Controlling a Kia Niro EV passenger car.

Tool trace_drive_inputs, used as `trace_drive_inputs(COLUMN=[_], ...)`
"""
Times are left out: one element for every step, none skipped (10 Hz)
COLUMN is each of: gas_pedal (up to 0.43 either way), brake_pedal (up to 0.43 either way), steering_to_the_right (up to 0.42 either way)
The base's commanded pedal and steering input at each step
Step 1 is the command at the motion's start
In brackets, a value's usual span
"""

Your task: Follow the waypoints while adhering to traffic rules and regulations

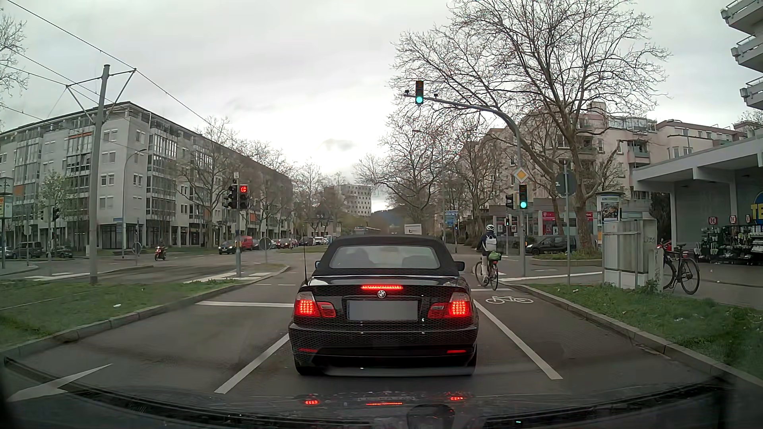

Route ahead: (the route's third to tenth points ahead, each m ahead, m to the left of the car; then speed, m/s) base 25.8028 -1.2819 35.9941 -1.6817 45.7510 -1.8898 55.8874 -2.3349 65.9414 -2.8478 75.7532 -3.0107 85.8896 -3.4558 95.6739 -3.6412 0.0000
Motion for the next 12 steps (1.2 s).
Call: trace_drive_inputs(gas_pedal=[0.000, 0.000, 0.000, 0.000, 0.000, 0.000, 0.000, 0.000, 0.000, 0.000, 0.000, 0.000], brake_pedal=[0.213, 0.207, 0.201, 0.201, 0.189, 0.110, 0.006, 0.000, 0.000, 0.000, 0.000, 0.000], steering_to_the_right=[0.023, 0.022, 0.023, 0.023, 0.023, 0.023, 0.023, 0.023, 0.023, 0.023, 0.022, 0.023])
